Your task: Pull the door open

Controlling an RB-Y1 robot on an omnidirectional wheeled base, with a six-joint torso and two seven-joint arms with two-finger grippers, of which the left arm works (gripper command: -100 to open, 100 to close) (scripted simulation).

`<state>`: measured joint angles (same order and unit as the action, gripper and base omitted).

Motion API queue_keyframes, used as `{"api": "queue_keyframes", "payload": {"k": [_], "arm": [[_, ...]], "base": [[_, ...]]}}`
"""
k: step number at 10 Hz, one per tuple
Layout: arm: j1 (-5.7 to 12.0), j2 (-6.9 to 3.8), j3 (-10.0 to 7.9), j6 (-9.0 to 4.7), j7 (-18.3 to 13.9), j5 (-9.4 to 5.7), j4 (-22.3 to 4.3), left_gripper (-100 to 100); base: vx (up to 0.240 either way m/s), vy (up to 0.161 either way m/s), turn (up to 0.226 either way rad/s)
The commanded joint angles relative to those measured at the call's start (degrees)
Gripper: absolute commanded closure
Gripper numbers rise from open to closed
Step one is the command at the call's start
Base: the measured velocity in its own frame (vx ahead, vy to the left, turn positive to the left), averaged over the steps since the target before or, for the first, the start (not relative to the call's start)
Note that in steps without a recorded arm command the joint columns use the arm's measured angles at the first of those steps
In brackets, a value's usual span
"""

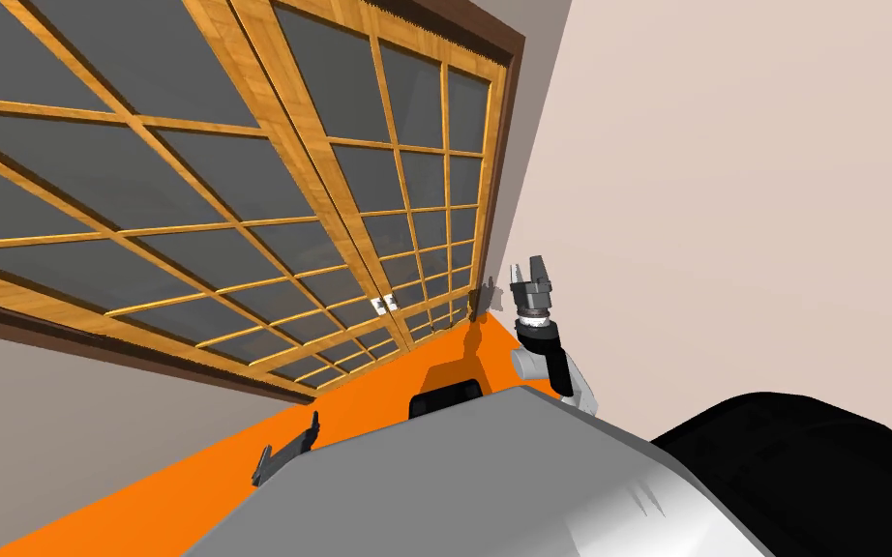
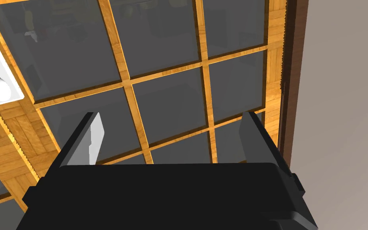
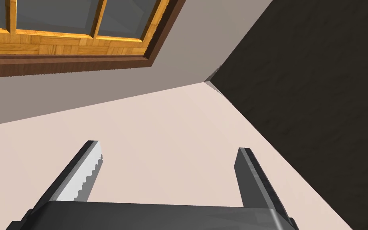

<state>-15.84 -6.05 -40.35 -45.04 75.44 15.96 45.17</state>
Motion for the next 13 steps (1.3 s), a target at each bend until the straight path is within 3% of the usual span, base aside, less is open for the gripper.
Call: {"api": "queue_keyframes", "payload": {"k": [1,5,6,8,9,10,13], "arm": [[1.21,0.94,0.31,0.18,0.24,0.08,0.36,-100],[4.77,2.73,1.47,0.0,0.66,0.37,0.57,-100],[4.77,2.73,1.47,0.0,0.66,0.37,0.57,-100],[7.24,3.86,2.51,-0.2,0.82,0.65,0.96,-100],[7.24,3.86,2.51,-0.2,0.82,0.65,0.96,-100],[8.77,4.54,3.2,-0.33,0.89,0.85,1.24,-100],[11.14,5.49,4.36,-0.57,0.95,1.18,1.75,-100]], "base": [[0.181,-0.003,-0.093],[0.182,0.033,-0.094],[0.148,0.039,-0.055],[0.211,0.038,-0.13],[0.127,0.025,-0.018],[0.142,0.026,-0.088],[0.195,0.048,-0.116]]}}
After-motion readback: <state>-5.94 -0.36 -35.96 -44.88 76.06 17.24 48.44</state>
